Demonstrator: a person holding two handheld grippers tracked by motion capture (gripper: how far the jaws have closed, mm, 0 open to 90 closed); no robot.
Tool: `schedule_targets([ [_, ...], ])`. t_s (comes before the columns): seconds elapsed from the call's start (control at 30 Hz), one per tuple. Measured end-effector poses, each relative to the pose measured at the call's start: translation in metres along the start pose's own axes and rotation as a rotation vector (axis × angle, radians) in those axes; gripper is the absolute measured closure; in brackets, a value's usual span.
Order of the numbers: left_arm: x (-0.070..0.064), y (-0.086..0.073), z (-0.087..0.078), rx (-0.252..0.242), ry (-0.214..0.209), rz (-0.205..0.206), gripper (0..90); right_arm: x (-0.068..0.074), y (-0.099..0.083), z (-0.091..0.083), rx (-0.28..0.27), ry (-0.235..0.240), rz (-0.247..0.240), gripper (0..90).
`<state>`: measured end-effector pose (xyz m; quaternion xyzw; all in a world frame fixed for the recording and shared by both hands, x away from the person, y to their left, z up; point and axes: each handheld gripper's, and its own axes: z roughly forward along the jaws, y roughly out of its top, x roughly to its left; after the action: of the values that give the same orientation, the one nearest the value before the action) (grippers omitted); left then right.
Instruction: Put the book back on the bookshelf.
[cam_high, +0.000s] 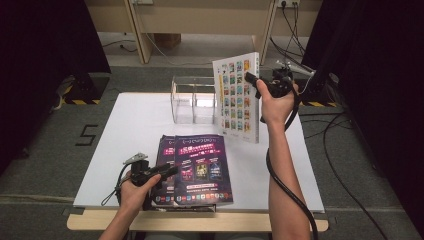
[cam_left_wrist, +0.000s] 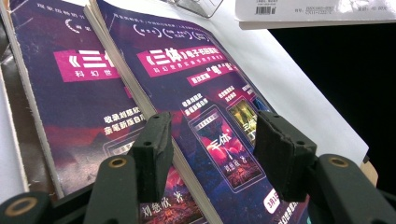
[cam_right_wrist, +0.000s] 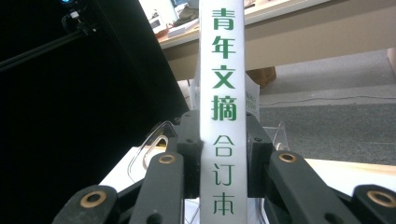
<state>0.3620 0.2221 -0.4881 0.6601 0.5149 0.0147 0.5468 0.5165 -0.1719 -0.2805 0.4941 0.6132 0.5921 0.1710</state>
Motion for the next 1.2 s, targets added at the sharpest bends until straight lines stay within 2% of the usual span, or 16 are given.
schedule_targets([
  [1.2, 0.002, -0.001, 0.001, 0.007, -0.010, -0.005, 46.0, -0.008, 0.024, 0.030, -0.021, -0.012, 0.016, 74.3],
])
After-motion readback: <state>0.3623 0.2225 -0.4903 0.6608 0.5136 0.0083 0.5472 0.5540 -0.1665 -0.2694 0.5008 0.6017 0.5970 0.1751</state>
